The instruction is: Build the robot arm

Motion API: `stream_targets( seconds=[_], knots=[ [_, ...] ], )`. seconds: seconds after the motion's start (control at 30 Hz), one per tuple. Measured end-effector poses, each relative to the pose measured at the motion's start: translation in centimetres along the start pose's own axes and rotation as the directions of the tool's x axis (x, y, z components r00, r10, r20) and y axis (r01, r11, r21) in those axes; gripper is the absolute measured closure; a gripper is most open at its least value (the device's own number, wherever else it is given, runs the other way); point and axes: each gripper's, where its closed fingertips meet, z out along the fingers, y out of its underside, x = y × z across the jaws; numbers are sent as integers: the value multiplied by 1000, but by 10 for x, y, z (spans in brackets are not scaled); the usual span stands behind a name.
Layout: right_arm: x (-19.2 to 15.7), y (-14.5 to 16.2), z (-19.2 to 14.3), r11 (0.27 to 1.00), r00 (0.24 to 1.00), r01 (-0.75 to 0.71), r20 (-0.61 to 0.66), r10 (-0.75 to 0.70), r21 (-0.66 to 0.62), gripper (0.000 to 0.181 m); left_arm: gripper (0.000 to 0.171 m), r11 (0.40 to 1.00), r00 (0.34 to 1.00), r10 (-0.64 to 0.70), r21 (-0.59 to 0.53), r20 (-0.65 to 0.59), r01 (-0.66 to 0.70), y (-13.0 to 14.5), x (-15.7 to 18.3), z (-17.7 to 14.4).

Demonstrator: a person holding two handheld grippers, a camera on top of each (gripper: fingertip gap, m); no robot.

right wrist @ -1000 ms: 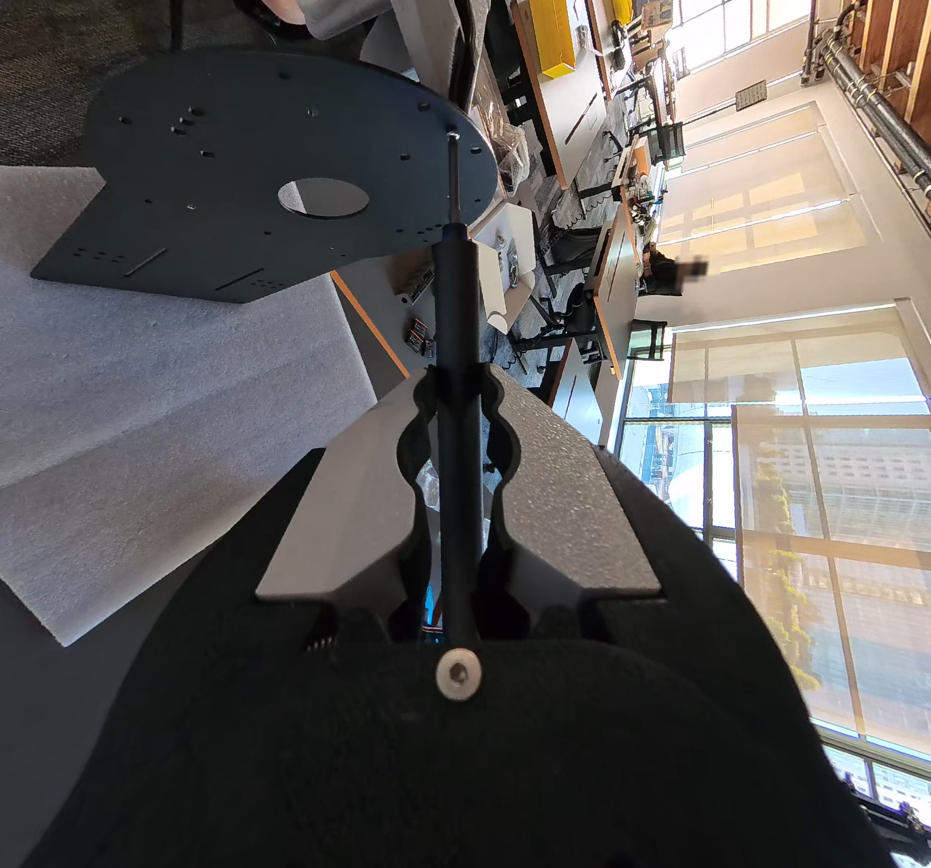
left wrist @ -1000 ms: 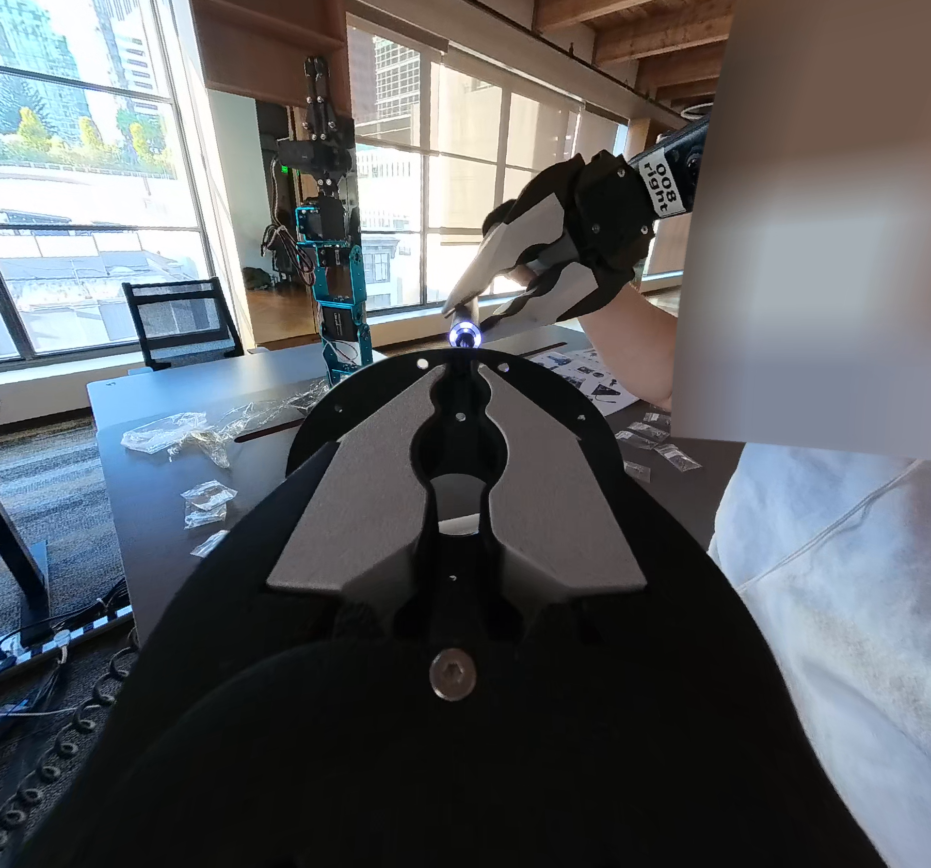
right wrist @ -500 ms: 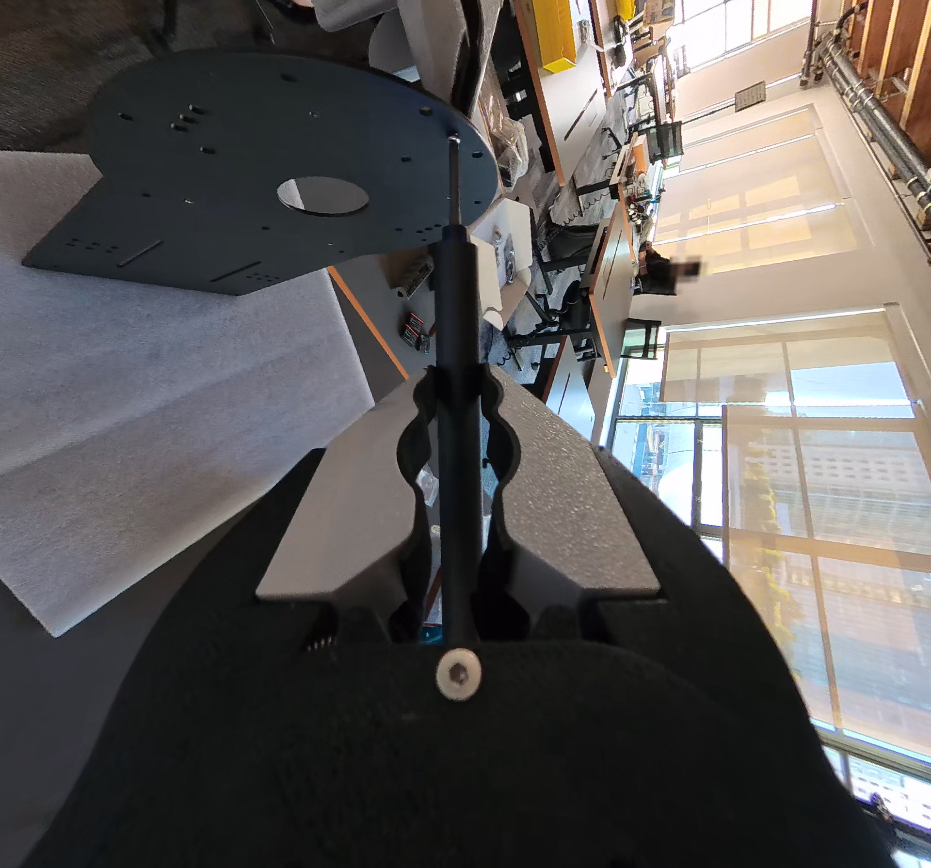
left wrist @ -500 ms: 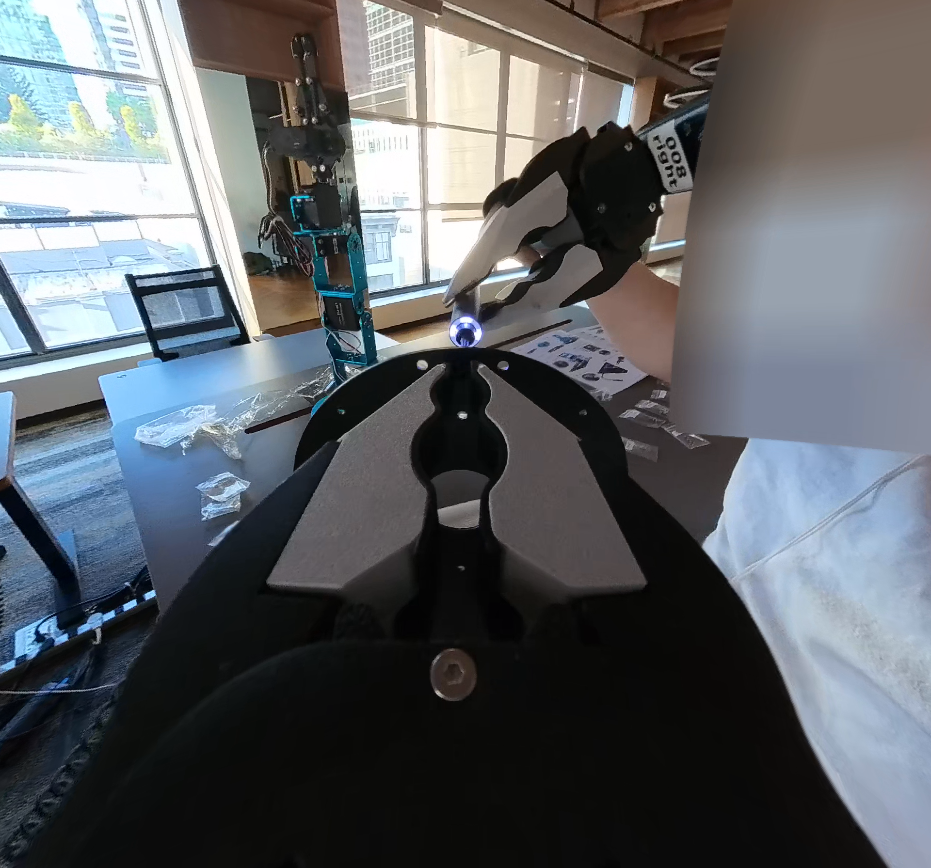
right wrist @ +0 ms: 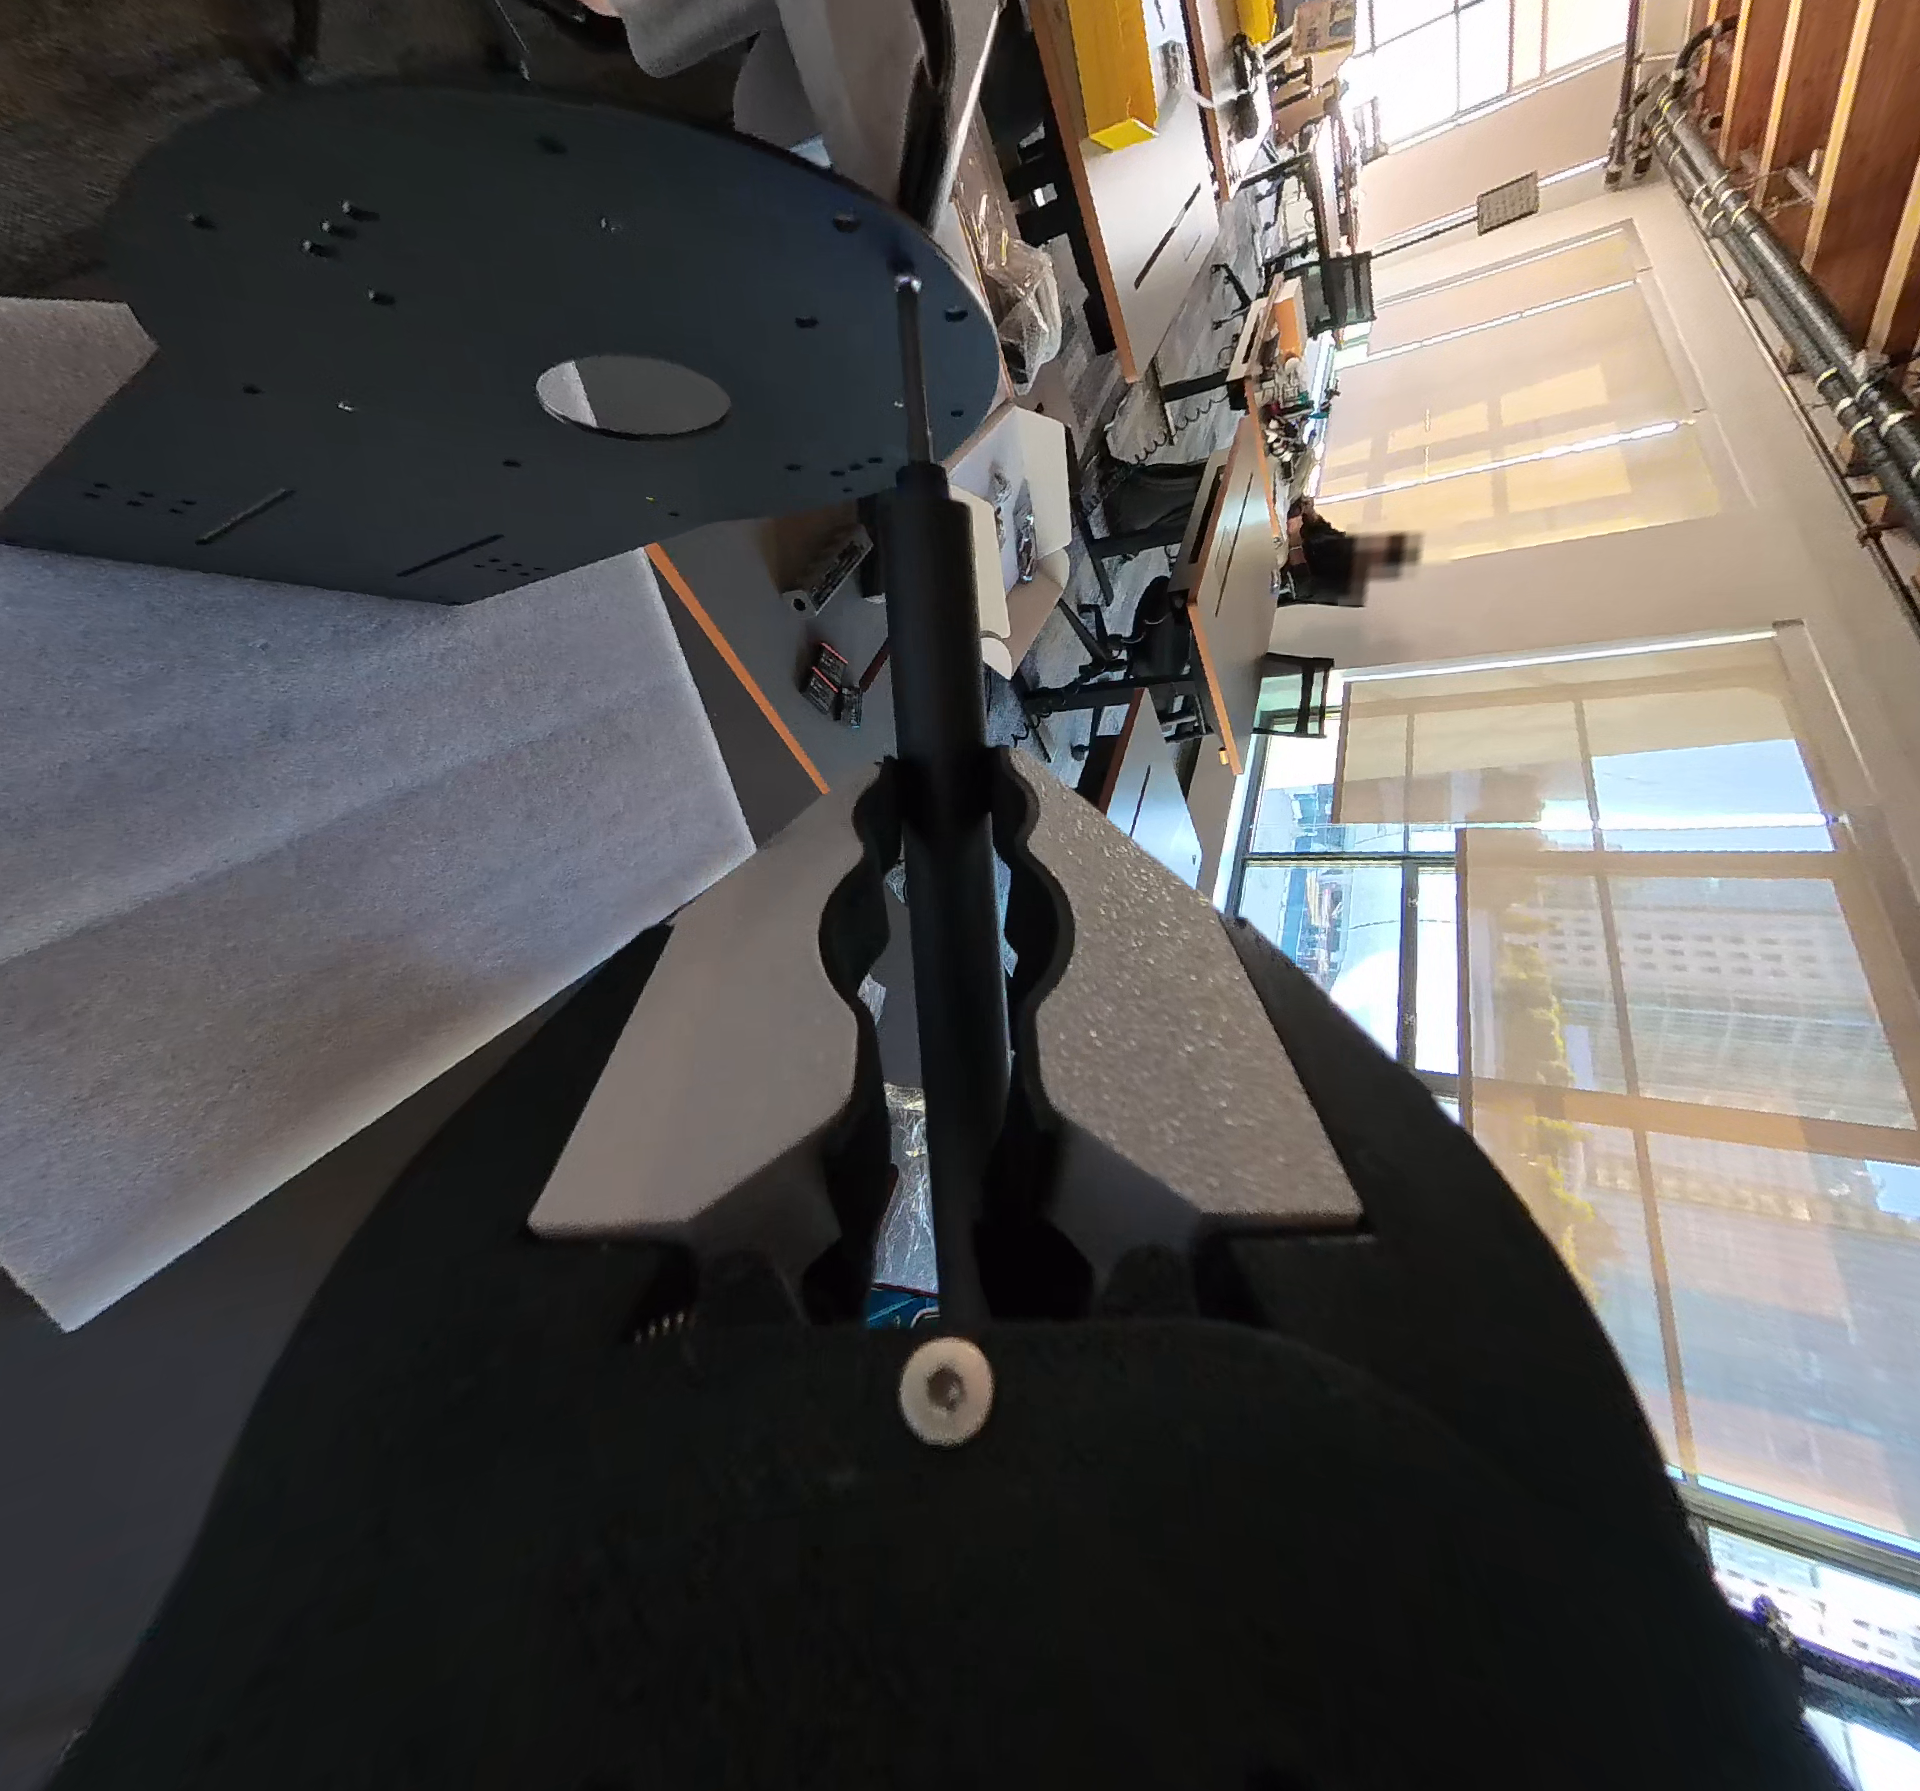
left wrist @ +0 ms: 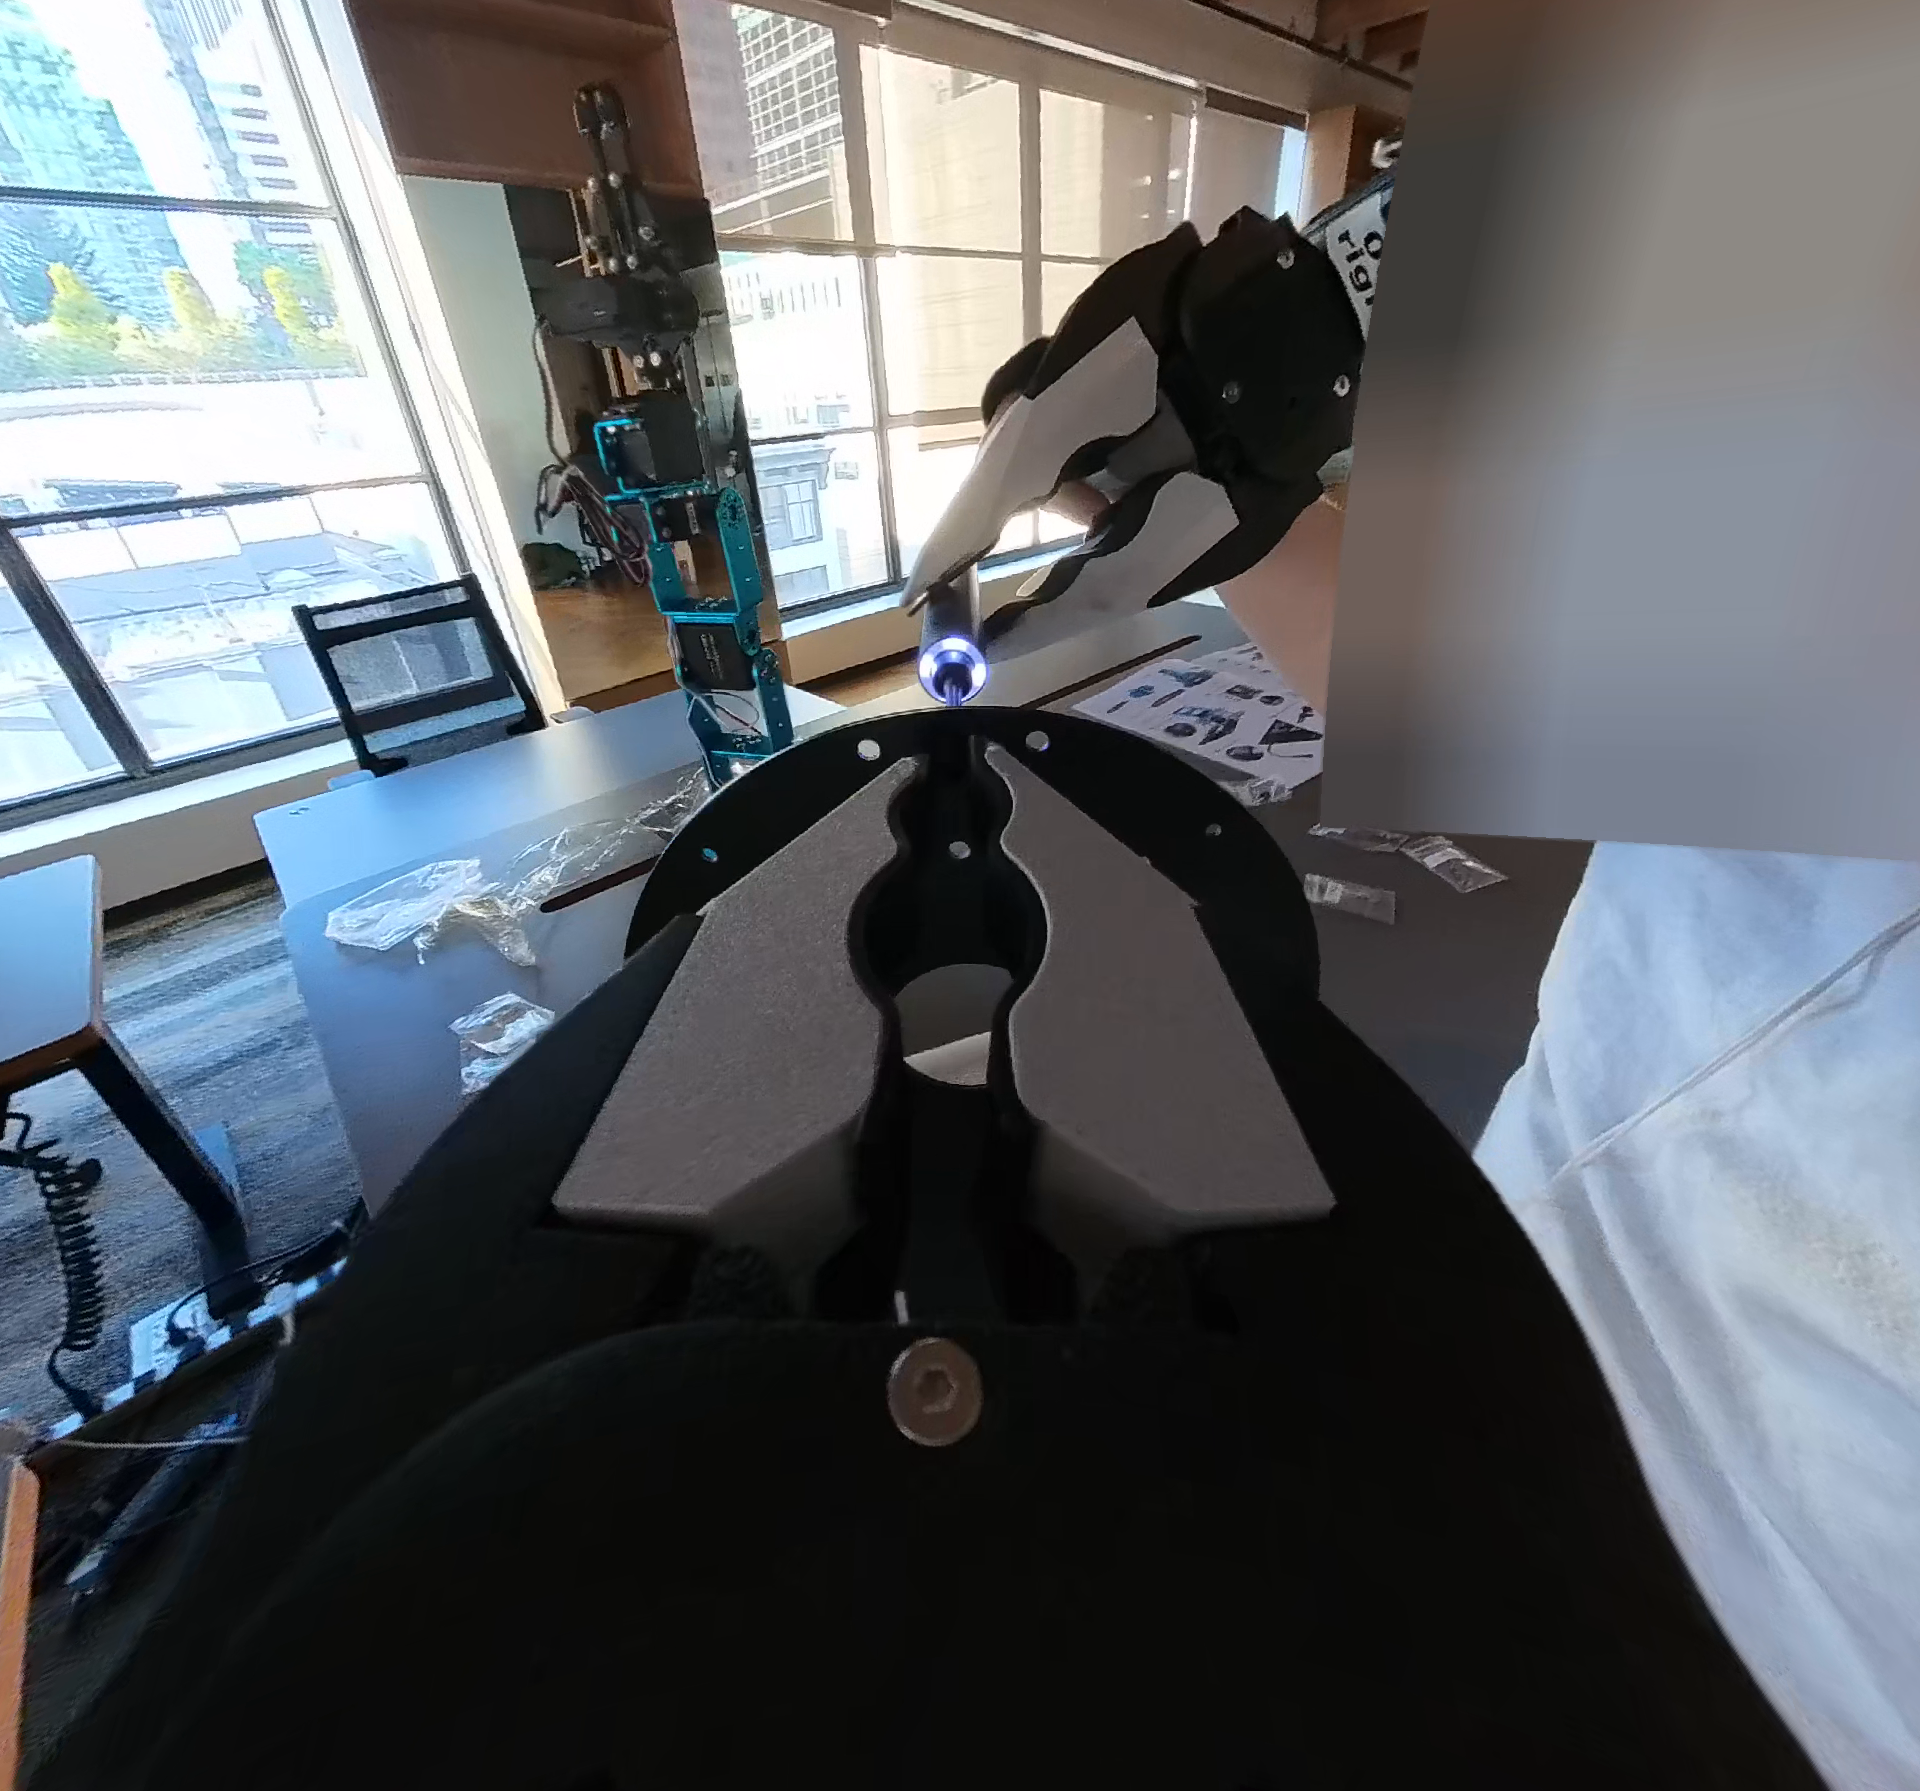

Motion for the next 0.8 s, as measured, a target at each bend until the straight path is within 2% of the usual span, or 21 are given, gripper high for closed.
stream_targets(
  seconds=[0.27, 0.6, 0.8],
  knots=[
    [0, 0, 0, 1000, 1000, 24, -12, -24, -8, 167, 169, 996, 999, 52, -67, -7, -52, 1, -1, 0],
    [0, -1, -1, 999, 999, 32, -19, -32, -10, 167, 168, 958, 991, 129, -256, -27, -132, 2, -1, -1],
    [1, -4, -2, 1000, 999, 25, -21, -25, 6, 168, 168, 946, 988, 151, -285, -31, -154, 3, -1, -2]
  ],
)
